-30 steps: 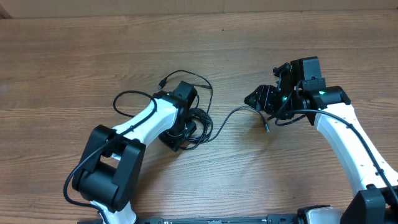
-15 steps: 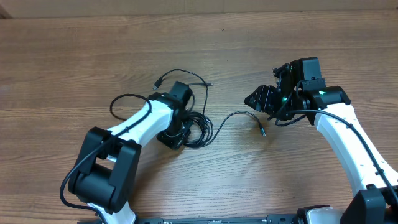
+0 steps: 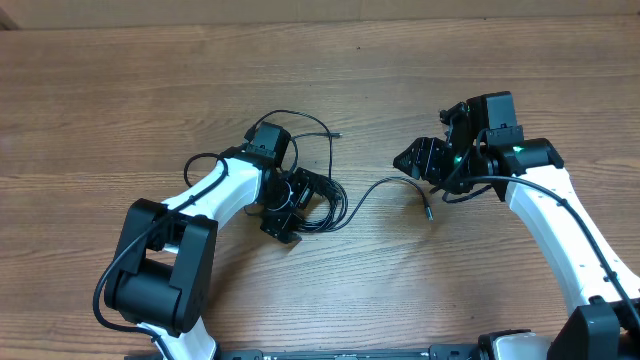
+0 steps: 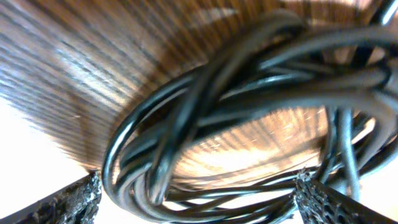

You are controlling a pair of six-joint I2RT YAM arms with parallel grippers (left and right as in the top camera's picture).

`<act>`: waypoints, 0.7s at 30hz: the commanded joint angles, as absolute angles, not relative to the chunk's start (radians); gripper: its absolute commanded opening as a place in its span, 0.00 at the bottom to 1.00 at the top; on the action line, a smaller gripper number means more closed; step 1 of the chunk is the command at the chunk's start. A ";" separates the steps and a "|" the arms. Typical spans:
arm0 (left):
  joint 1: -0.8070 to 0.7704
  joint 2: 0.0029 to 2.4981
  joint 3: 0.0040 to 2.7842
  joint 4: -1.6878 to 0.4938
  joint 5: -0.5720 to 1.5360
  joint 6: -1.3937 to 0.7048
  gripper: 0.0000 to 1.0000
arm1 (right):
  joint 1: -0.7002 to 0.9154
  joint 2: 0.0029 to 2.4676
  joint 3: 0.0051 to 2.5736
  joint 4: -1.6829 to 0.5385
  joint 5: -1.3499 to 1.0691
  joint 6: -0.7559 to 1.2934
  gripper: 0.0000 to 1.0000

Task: Untangle cables

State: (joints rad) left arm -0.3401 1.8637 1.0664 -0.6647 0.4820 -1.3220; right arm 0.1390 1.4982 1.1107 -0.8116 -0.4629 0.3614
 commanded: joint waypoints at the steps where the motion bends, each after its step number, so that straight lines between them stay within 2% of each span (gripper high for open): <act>1: -0.340 1.853 1.100 -0.726 0.356 -1.089 1.00 | 0.143 1.499 1.118 -0.810 -0.445 0.350 0.66; 5: -0.340 1.789 1.170 -0.791 0.243 -0.941 1.00 | 0.143 1.499 1.118 -0.802 -0.445 0.350 0.66; 10: -0.360 1.695 1.247 -0.760 0.176 -0.713 0.98 | 0.143 1.499 1.118 -0.795 -0.443 0.350 0.70; 17: -0.397 1.715 1.245 -0.728 0.199 -0.825 0.94 | 0.143 1.499 1.118 -0.802 -0.393 0.350 0.70; 21: -0.446 1.782 1.245 -0.713 0.172 -0.964 0.95 | 0.143 1.499 1.118 -0.810 -0.393 0.350 0.70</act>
